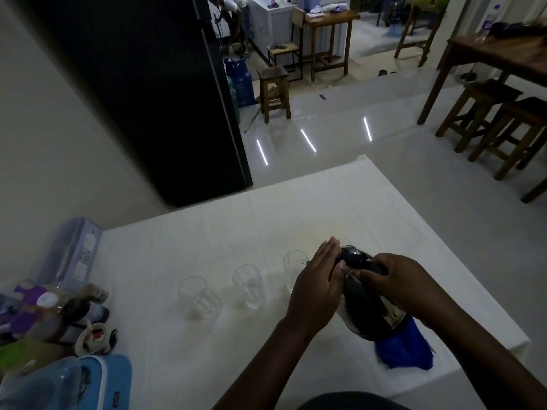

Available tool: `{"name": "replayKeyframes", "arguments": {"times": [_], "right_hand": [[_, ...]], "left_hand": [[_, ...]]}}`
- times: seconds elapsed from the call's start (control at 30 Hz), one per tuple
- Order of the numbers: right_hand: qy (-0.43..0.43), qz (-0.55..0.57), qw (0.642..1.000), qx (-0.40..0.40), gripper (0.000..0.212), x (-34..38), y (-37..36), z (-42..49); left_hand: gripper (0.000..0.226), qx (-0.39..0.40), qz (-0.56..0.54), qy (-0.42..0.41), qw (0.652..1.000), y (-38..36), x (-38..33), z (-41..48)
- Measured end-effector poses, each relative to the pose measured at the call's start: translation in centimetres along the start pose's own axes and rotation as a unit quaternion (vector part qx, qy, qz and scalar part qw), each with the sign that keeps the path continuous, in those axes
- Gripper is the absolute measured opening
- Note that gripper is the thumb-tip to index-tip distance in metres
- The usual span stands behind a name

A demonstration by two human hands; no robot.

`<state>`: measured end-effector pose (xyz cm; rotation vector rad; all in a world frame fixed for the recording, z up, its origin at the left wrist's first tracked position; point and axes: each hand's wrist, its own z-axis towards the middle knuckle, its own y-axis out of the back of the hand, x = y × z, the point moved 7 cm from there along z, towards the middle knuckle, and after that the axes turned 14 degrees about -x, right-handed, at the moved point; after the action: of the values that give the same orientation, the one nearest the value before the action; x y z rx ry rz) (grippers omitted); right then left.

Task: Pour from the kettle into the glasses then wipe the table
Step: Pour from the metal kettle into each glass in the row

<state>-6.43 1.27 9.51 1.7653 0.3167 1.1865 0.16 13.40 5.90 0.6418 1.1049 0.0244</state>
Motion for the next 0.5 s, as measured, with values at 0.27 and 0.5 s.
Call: {"name": "replayKeyframes", "arguments": {"times": [0.27,0.5], "right_hand": [[-0.001,0.0,1.0,0.003,0.025,-0.2,-0.14,0.14],[-0.004,0.038,0.999,-0.013,0.023,-0.77,-0.33,-0.26]], "left_hand": [[0.045,0.006,-0.002,0.007,1.0,-0.02,0.01,-0.13],[0.046,0.015,0.011,-0.007,1.0,-0.06,-0.14,-0.15]]}}
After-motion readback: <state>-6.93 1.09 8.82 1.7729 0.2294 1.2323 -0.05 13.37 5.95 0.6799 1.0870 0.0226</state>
